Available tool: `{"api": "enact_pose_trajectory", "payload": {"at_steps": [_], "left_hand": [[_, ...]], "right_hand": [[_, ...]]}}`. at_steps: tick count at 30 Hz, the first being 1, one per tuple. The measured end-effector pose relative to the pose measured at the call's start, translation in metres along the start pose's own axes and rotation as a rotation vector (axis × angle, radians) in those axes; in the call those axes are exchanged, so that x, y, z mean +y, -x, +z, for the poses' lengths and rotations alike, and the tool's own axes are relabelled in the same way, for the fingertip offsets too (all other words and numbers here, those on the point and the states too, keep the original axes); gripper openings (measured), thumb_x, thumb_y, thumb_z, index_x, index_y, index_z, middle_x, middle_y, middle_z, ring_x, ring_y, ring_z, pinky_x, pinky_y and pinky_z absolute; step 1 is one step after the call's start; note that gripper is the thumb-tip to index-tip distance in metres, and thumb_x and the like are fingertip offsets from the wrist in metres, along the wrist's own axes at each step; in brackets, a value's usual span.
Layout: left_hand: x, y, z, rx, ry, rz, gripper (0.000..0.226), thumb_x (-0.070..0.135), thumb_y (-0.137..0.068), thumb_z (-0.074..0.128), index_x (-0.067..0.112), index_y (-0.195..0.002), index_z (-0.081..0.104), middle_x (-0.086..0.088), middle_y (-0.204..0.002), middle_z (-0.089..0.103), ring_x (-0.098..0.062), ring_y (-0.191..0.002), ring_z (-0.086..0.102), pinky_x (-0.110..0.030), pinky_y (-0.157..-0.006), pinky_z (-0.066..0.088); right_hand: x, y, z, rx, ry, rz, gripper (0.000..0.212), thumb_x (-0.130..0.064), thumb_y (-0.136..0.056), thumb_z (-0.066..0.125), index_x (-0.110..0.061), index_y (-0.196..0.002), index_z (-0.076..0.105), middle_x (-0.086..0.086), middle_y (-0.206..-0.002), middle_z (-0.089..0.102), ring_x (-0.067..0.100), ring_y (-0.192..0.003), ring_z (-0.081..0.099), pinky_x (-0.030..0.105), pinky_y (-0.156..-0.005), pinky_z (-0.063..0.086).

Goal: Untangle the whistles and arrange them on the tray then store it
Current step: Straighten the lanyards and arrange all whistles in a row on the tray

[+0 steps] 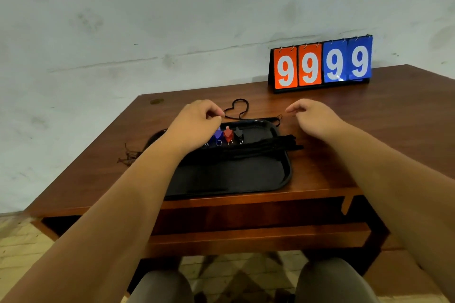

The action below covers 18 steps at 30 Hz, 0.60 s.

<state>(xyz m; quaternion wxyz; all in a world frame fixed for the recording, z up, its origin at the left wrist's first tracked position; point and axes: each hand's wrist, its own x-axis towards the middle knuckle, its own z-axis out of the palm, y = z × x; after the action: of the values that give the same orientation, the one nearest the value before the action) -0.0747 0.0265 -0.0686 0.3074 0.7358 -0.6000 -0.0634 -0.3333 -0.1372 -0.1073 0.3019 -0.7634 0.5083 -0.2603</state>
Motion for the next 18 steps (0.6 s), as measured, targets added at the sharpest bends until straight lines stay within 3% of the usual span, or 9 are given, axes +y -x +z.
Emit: {"api": "enact_pose_trajectory", "payload": {"at_steps": [2,6,10,15,18], "left_hand": [[0.009,-0.013,0.011,-0.046,-0.024,0.038,0.019,0.027,-0.106,0.058,0.033,-0.119,0.071,0.013,-0.123,0.063,-0.002,-0.099,0.063,-0.015,-0.075,0.044],[0.025,-0.043,0.036,-0.108,-0.041,0.068,0.019,0.024,-0.105,0.057,0.032,-0.113,0.073,0.01,-0.12,0.063,-0.007,-0.099,0.065,-0.02,-0.08,0.047],[0.048,-0.077,0.064,-0.174,-0.117,0.115,0.022,0.022,-0.105,0.056,0.031,-0.114,0.074,0.009,-0.123,0.065,-0.011,-0.112,0.059,-0.028,-0.097,0.045],[0.083,-0.119,0.099,-0.252,-0.244,0.116,0.014,0.03,-0.105,0.063,0.027,-0.112,0.075,0.006,-0.118,0.071,-0.011,-0.103,0.06,-0.027,-0.087,0.042],[0.093,-0.14,0.115,-0.314,-0.319,0.038,0.025,0.043,-0.099,0.073,0.02,-0.109,0.079,0.001,-0.11,0.074,-0.018,-0.103,0.066,-0.033,-0.086,0.049]], "right_hand": [[0.005,-0.01,0.0,-0.023,0.029,0.02,0.044,-0.005,-0.106,0.045,-0.038,-0.125,0.068,-0.003,-0.143,0.065,0.016,-0.116,0.063,0.028,-0.083,0.051],[0.016,-0.022,0.008,-0.014,0.158,0.004,0.034,-0.024,-0.108,0.051,-0.051,-0.117,0.068,-0.007,-0.149,0.06,0.021,-0.133,0.056,0.047,-0.112,0.049],[0.02,-0.026,0.01,0.018,0.193,-0.015,0.032,-0.027,-0.106,0.055,-0.05,-0.12,0.073,-0.007,-0.147,0.06,0.024,-0.133,0.056,0.051,-0.113,0.048],[0.027,-0.036,0.007,0.075,0.036,0.116,0.036,-0.016,-0.103,0.053,-0.041,-0.115,0.075,-0.003,-0.135,0.067,0.022,-0.119,0.062,0.044,-0.106,0.055],[0.025,-0.042,-0.002,0.113,-0.041,0.184,0.033,-0.009,-0.106,0.051,-0.029,-0.115,0.076,0.002,-0.131,0.066,0.024,-0.118,0.062,0.037,-0.099,0.053]]}}
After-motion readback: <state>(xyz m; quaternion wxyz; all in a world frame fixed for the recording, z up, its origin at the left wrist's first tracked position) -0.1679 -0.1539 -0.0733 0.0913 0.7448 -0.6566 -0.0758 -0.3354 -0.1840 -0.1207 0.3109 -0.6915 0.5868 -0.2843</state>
